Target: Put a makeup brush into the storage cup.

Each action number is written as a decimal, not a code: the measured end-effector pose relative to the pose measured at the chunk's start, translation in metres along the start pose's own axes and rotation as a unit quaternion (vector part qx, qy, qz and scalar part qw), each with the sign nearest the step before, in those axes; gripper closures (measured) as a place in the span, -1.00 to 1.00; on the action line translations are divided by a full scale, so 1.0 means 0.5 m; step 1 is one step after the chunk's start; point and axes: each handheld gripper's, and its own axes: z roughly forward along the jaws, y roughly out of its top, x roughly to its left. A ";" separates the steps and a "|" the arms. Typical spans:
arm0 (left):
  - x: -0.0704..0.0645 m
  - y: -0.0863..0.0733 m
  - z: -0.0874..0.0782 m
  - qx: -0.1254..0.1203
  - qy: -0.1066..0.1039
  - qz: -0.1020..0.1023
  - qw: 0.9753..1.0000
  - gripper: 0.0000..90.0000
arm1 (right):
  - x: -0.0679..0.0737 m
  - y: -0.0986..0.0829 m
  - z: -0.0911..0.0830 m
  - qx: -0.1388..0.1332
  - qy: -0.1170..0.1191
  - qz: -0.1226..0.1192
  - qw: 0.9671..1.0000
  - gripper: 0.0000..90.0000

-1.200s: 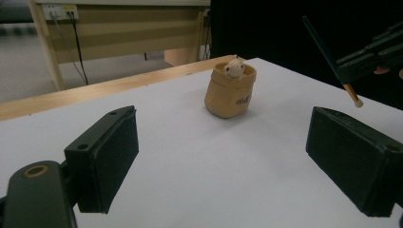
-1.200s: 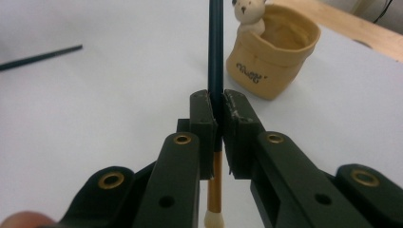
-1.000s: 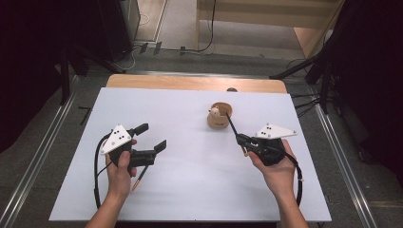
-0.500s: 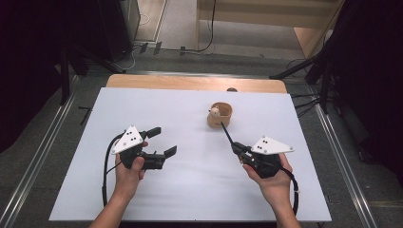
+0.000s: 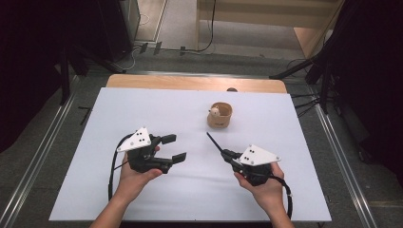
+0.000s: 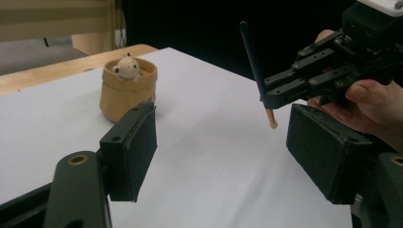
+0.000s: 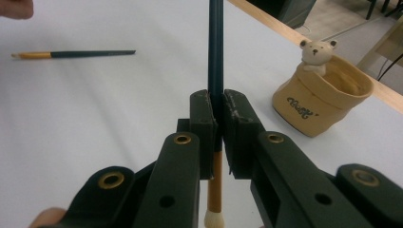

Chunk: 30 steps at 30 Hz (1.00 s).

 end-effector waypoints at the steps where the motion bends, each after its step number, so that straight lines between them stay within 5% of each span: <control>1: 0.000 0.001 0.001 0.002 -0.003 -0.001 1.000 -0.37 | 0.002 0.000 0.002 0.000 0.000 -0.006 1.000 0.88; 8: -0.006 0.009 0.007 0.027 -0.038 -0.011 0.999 -0.15 | 0.032 0.007 0.021 0.018 0.014 -0.052 0.998 0.89; 12: -0.009 0.012 0.009 0.042 -0.044 -0.008 0.998 0.09 | 0.042 0.008 0.027 0.023 0.018 -0.069 0.997 0.89; 18: -0.008 0.013 0.014 0.060 -0.048 -0.023 0.997 0.11 | 0.060 0.012 0.034 0.026 0.027 -0.098 0.994 0.89; 24: -0.006 0.011 0.020 0.076 -0.079 -0.042 0.993 0.25 | 0.075 0.013 0.043 0.037 0.030 -0.122 0.991 0.89; 30: -0.011 0.010 0.029 0.097 -0.083 -0.054 0.990 0.38 | 0.084 0.013 0.048 0.041 0.027 -0.146 0.988 0.89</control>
